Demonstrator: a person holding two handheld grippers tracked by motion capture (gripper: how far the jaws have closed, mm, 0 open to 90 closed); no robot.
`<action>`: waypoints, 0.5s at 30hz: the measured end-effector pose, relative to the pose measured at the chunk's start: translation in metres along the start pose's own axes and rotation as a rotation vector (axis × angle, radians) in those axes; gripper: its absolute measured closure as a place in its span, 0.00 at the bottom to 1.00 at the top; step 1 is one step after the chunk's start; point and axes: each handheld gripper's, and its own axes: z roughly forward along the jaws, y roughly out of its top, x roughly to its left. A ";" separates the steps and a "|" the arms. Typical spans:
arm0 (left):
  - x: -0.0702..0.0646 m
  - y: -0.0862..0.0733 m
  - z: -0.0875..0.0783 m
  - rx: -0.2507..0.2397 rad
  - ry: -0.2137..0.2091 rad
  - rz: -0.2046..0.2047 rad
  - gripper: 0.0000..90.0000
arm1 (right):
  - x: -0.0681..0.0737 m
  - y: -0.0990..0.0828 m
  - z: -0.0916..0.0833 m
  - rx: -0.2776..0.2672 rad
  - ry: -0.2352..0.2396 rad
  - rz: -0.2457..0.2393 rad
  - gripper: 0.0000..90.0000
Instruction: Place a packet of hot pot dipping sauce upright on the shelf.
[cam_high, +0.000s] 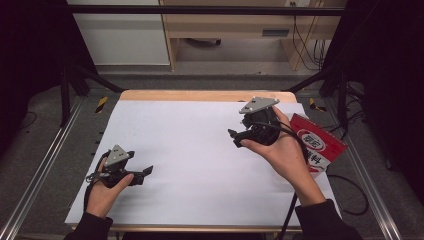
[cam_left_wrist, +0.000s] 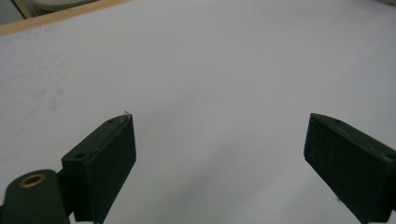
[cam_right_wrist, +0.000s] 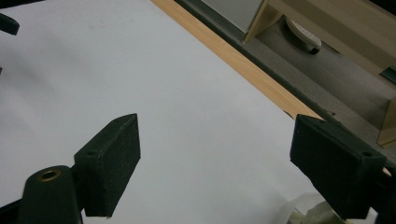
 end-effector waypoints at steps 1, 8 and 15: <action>0.000 0.000 0.000 0.001 0.000 0.001 0.10 | 0.001 0.000 0.001 -0.001 -0.002 0.002 0.18; 0.000 0.000 0.000 0.001 -0.005 0.003 0.09 | 0.010 -0.005 0.011 0.000 -0.002 0.017 0.17; 0.000 0.000 0.000 0.000 -0.006 0.001 0.08 | 0.016 -0.013 0.017 0.003 0.005 0.026 0.17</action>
